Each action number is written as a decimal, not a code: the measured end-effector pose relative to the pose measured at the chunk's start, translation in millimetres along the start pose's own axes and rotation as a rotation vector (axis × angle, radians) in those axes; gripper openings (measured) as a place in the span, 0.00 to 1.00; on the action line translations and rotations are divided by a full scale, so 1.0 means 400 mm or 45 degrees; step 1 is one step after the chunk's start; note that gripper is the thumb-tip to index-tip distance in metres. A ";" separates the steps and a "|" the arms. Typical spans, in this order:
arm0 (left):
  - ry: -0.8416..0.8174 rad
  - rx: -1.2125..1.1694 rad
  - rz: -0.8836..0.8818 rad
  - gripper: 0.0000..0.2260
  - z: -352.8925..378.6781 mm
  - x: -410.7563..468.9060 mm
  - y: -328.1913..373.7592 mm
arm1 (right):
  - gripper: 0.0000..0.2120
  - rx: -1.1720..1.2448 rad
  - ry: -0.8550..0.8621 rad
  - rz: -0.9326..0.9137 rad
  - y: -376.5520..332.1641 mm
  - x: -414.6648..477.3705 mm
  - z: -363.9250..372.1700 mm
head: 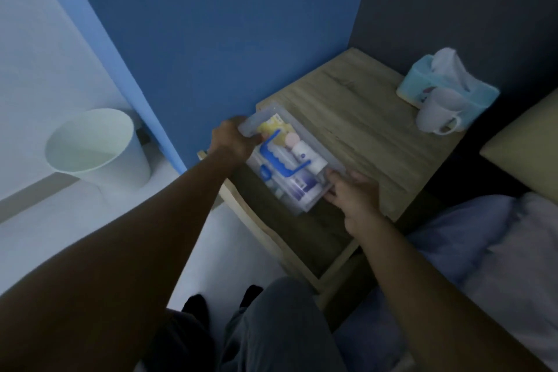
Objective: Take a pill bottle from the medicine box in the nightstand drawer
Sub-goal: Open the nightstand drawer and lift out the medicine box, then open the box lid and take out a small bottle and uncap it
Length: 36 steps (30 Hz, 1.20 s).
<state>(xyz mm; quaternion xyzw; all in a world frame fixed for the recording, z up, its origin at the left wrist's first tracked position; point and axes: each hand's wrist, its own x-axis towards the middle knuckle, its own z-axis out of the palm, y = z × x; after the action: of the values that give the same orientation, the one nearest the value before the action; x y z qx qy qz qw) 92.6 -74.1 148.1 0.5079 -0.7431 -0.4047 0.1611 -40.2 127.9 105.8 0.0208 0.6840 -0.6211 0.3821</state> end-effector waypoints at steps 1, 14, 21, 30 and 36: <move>0.018 -0.034 0.018 0.29 -0.015 0.013 0.022 | 0.14 0.021 -0.021 -0.010 -0.027 0.011 0.004; 0.029 -0.062 0.070 0.27 0.034 0.296 0.136 | 0.21 -0.087 -0.003 -0.102 -0.291 0.202 0.055; -0.004 -0.048 0.085 0.25 0.103 0.393 0.119 | 0.23 -0.192 0.027 -0.094 -0.312 0.283 0.066; -0.002 -0.121 0.171 0.19 0.132 0.431 0.117 | 0.21 -0.439 0.159 -0.344 -0.296 0.310 0.064; 0.050 -0.221 -0.049 0.32 0.182 0.367 0.090 | 0.34 -1.055 0.197 -0.837 -0.272 0.290 0.072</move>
<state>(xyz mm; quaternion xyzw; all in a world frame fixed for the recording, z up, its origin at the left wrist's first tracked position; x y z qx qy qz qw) -40.6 -166.4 105.5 0.5143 -0.6920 -0.4605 0.2113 -162.5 26.4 134.9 -0.3014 0.8685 -0.3826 0.0921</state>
